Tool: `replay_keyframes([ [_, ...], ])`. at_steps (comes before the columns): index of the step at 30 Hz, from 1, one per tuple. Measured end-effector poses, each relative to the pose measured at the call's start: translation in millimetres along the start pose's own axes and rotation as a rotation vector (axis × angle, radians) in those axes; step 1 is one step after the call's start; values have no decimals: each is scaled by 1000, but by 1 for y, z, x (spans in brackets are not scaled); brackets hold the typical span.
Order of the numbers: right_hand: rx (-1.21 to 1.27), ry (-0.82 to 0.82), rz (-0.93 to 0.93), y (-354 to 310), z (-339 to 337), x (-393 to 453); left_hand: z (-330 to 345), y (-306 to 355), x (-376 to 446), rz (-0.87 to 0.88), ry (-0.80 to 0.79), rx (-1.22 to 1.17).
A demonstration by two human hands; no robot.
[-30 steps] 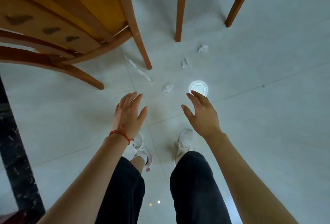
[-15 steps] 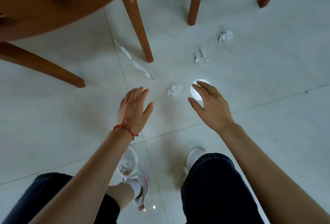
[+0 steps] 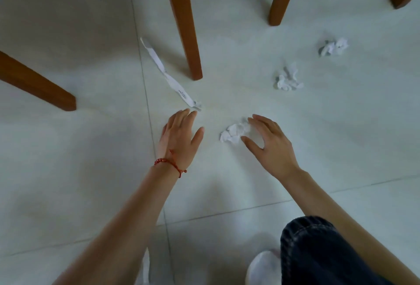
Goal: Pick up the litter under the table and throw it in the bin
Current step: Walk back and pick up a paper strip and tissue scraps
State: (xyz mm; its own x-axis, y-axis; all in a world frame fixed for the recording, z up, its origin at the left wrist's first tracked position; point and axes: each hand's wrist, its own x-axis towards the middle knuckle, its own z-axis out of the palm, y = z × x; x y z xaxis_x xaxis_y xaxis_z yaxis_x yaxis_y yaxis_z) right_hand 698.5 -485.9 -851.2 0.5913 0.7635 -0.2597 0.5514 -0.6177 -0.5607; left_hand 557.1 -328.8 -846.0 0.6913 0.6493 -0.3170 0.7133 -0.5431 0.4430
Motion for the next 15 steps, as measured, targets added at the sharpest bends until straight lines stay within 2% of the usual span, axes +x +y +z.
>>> replay_keyframes([
  [4,60,57,-25,5,33,12,26,-8,9,0,102,-44],
  [11,-11,172,-141,0,71,17,35,-22,5,-54,140,-93],
  [13,14,196,-124,-2,74,17,35,-24,5,-54,150,-104],
  [15,145,174,-40,-6,72,20,35,-27,6,-68,166,-136],
])
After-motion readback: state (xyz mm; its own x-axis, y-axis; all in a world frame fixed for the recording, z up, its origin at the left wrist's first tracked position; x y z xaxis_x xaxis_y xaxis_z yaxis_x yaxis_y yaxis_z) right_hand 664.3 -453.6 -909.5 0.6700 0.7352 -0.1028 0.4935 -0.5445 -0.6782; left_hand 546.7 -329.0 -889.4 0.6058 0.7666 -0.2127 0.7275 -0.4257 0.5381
